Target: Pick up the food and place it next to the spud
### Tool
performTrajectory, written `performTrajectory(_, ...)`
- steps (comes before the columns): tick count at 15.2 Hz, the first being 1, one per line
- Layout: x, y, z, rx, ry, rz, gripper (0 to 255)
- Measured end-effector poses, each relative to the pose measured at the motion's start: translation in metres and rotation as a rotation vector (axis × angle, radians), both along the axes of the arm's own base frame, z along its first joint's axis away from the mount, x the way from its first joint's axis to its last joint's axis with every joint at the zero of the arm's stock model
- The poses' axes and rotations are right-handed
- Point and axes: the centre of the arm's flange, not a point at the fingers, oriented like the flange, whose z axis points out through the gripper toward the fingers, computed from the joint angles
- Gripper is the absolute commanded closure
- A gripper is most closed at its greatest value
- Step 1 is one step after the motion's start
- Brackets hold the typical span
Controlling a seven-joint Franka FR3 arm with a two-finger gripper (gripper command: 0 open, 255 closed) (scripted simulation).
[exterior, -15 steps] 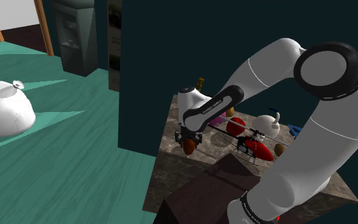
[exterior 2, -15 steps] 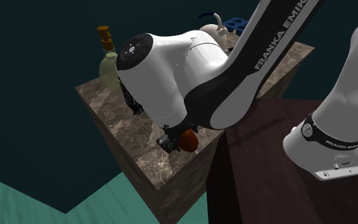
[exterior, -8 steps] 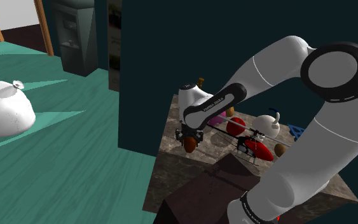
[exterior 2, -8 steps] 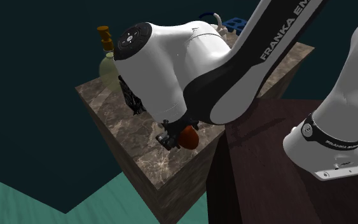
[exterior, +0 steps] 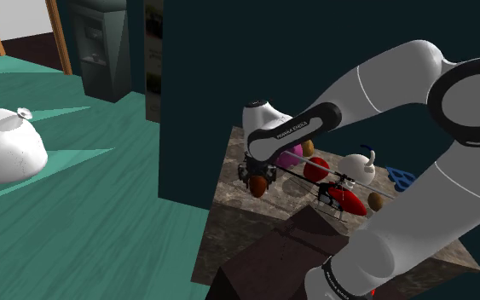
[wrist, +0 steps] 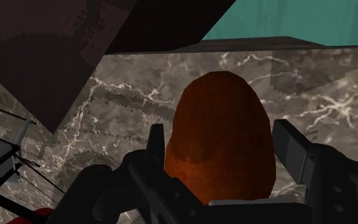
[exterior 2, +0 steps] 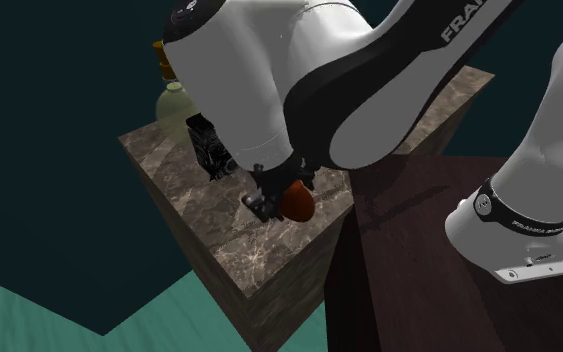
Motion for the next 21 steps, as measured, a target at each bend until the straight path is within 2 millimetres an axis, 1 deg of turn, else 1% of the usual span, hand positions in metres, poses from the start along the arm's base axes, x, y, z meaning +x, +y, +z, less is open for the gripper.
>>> performTrajectory(15,0.0,0.001,0.078,0.0,0.0,0.0,255)
performTrajectory(17,-0.001,0.0,0.086,0.0,0.0,0.0,255)
performTrajectory(19,-0.013,-0.011,0.091,0.0,0.0,-0.001,255)
performTrajectory(21,-0.029,-0.029,0.09,-0.001,0.0,-0.001,255)
